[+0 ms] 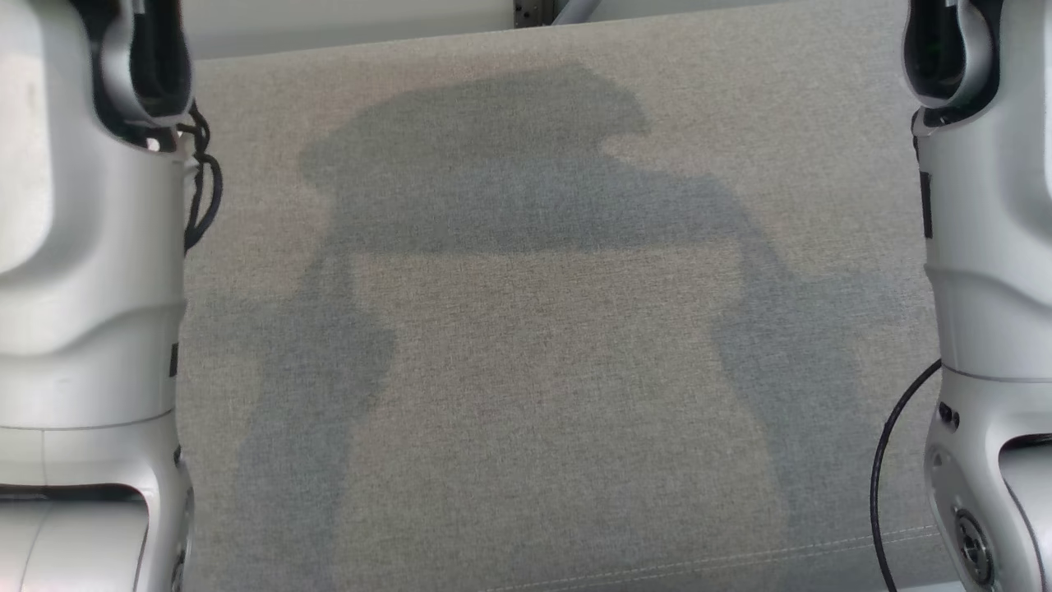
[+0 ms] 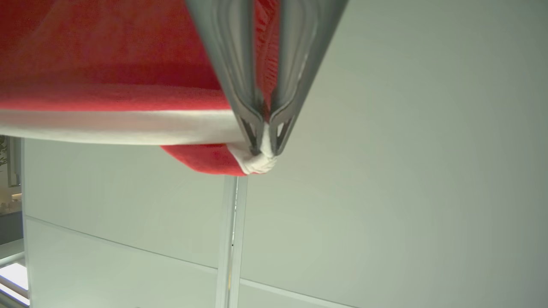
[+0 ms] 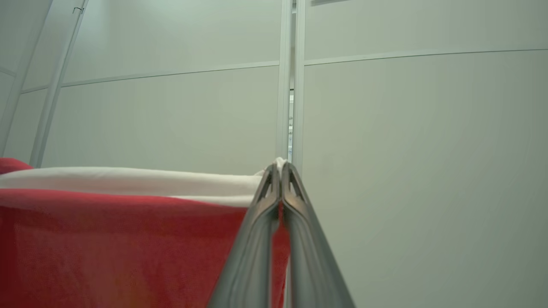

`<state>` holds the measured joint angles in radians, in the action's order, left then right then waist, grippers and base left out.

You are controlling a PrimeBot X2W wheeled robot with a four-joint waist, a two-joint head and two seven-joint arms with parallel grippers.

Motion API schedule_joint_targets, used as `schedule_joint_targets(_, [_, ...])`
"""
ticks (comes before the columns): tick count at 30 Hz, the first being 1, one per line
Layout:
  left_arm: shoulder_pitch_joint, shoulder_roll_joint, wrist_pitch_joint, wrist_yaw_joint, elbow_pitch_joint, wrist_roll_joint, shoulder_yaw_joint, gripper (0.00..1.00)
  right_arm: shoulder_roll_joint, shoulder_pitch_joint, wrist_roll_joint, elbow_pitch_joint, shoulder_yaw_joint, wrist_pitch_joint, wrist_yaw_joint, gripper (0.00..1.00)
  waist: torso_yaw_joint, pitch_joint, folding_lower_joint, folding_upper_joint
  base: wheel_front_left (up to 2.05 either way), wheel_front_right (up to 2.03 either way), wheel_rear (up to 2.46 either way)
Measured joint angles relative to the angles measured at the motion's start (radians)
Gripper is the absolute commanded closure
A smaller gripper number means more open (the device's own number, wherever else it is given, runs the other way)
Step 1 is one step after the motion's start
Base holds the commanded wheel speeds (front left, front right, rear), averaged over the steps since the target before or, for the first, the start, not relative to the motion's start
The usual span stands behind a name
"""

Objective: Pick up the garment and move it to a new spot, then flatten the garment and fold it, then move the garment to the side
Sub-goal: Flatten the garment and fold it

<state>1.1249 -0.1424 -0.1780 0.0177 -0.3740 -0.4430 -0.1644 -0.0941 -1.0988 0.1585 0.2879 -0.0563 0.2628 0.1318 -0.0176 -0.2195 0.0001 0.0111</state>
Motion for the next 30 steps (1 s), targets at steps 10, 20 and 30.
schedule_joint_targets(10, [-0.201, 0.029, -0.079, 0.045, -0.319, 0.011, -0.032, 1.0, 0.042, 0.253, 0.028, 0.03, -0.06, 0.0, 0.0, 1.0, 0.011, -0.122, 0.0, 0.0, 0.0, 0.0, 0.0])
schedule_joint_targets(20, [-0.429, 0.076, -0.084, 0.088, -0.179, 0.027, 0.053, 1.0, 0.041, 0.469, 0.076, -0.096, -0.089, 0.0, 0.0, 1.0, -0.009, -0.193, 0.0, 0.0, 0.0, 0.0, 0.0])
schedule_joint_targets(30, [-0.651, 0.091, -0.086, 0.106, 0.087, 0.053, 0.057, 1.0, 0.021, 0.634, 0.092, -0.249, -0.072, 0.0, 0.0, 1.0, 0.01, -0.142, 0.0, 0.0, 0.0, 0.0, 0.0])
